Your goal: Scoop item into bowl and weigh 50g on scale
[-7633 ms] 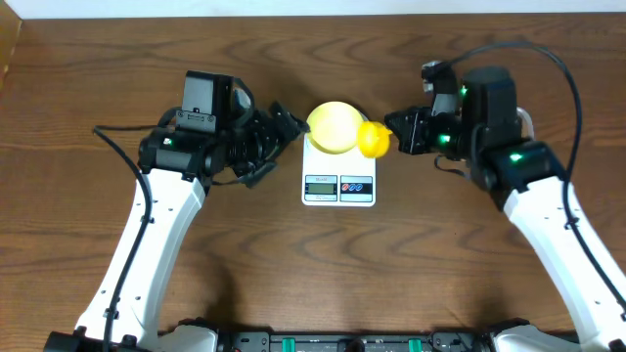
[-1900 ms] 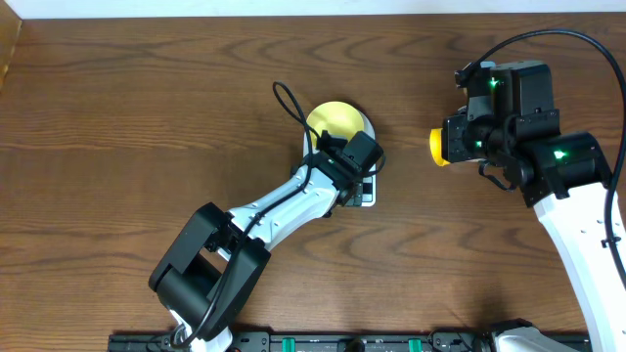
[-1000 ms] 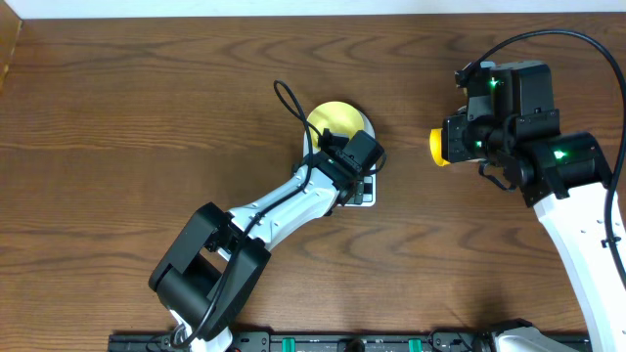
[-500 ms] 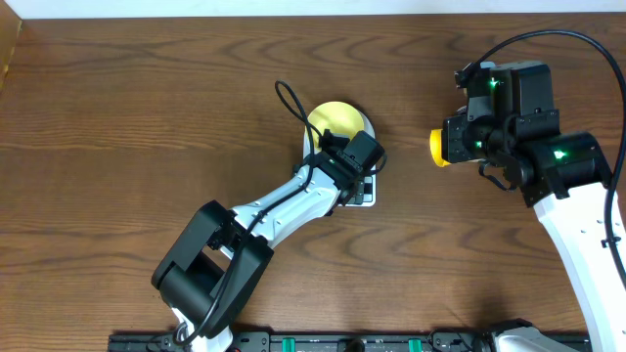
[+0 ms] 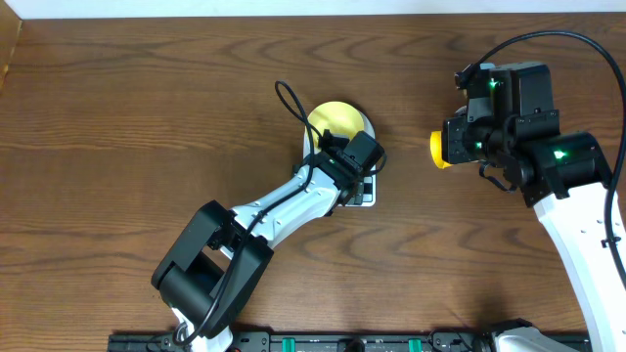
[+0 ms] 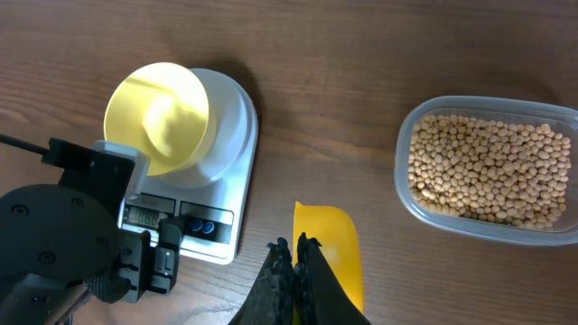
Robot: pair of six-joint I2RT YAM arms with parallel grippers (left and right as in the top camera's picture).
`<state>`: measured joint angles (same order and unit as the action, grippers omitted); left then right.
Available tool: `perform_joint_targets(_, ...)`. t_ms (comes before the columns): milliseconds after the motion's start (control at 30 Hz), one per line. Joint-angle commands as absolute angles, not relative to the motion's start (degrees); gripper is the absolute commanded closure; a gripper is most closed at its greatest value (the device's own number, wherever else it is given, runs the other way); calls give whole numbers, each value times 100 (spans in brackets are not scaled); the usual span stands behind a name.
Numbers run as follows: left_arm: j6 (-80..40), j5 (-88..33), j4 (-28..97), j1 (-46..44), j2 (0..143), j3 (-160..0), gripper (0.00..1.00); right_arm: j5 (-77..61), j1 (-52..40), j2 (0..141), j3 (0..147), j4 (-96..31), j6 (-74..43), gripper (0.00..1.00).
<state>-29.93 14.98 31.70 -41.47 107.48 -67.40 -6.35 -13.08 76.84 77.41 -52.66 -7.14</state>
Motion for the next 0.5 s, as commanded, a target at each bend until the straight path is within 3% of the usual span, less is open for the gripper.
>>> perform_joint_targets(0, -2936, 1614, 3247, -4154, 10910, -6681, 2, -593, -1269, 7717, 7822, -5277, -701, 99)
perform_joint_targets(467, -2936, 1616, 3247, -4154, 10932, -6681, 2, -593, -1269, 7717, 7822, -5334, -698, 99)
